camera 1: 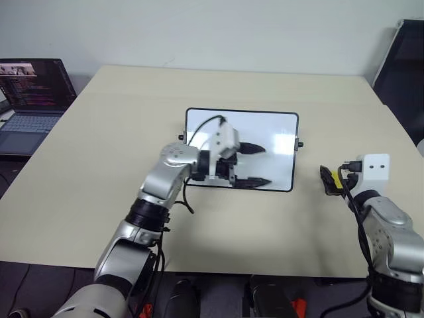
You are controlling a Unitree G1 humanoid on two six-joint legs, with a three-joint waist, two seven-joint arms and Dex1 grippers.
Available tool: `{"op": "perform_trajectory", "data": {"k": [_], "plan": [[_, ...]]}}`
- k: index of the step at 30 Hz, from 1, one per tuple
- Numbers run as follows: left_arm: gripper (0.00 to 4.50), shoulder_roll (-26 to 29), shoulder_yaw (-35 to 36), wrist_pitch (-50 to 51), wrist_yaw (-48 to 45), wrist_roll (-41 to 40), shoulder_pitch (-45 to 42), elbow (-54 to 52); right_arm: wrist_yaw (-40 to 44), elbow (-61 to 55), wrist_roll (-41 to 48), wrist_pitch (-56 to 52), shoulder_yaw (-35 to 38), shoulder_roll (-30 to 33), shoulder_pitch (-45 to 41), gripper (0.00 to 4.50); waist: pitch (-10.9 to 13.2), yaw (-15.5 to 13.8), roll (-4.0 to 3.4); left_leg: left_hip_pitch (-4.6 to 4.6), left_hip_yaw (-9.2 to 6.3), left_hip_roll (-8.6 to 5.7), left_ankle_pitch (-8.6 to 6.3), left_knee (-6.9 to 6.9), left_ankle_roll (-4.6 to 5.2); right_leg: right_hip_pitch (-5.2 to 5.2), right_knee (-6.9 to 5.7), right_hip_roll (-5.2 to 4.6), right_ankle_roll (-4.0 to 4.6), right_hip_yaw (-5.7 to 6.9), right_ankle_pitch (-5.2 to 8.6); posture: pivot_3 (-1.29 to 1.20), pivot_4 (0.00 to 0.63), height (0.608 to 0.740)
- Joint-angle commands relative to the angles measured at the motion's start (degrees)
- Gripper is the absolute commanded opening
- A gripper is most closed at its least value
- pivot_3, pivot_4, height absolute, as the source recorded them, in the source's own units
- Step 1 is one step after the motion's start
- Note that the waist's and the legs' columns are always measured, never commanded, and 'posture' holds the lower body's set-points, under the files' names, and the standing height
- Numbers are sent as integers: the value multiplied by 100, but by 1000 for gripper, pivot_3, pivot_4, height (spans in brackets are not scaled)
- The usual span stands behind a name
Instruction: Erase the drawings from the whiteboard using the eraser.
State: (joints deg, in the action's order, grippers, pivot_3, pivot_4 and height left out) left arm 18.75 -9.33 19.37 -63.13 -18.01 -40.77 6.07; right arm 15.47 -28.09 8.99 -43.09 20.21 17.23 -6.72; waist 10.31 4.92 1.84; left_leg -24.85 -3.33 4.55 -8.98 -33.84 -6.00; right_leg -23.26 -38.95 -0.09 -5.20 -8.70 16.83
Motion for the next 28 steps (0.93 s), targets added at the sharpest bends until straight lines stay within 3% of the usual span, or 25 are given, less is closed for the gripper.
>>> {"op": "perform_trajectory", "data": {"k": [1, 5, 8, 11, 15, 20, 28], "plan": [[4500, 181, 620, 508, 731, -289, 441, -916, -131, -742, 95, 478, -22, -220, 476, 4459, 0, -3, 0, 0, 0, 0, 0, 0, 0, 0, 0, 0, 0, 1, 0, 0, 150, 740], [4500, 175, 1391, 1129, 1817, -626, 1223, -2068, -25, -823, -30, 1600, -227, -396, 1206, 4459, 0, -15, 0, 1, 0, 0, 0, -5, -1, 4, 0, -2, 0, 1, 0, 0, 150, 740], [4500, -234, 2097, 824, 3306, -115, 2133, -2757, 75, -683, 278, 2557, -163, -831, 1805, 4459, -5, -26, 3, 3, 3, -1, 1, -14, -2, 8, 0, -6, 17, -1, 9, 0, 150, 740], [4500, -377, 2177, 610, 4161, 526, 2987, -2966, 159, -293, 388, 3068, -109, -1008, 2196, 4459, -25, -16, -3, 17, 6, 1, -1, -8, -2, 17, 2, -6, 19, -5, 10, 0, 150, 740], [4500, -586, 2198, 774, 4941, 856, 3420, -2928, 410, 257, 511, 3433, -73, -819, 2303, 4459, -17, -37, 15, 13, 7, -2, 1, -25, -3, 13, 4, -7, 36, -8, 2, 0, 150, 740], [4500, -624, 1941, 886, 5016, 811, 3449, -2848, 461, 540, 693, 3416, 128, -431, 2016, 4459, -17, -20, 16, 27, 8, -8, 0, -31, -6, 6, 32, -13, 42, -14, -2, 0, 150, 740], [4500, -501, 1844, 945, 4819, 650, 3647, -2731, 407, 527, 546, 3212, 89, -122, 2385, 4459, -24, -27, 16, 2, 11, -10, 1, -11, -3, 8, 30, -13, 39, -15, 1, 0, 150, 740]]}}
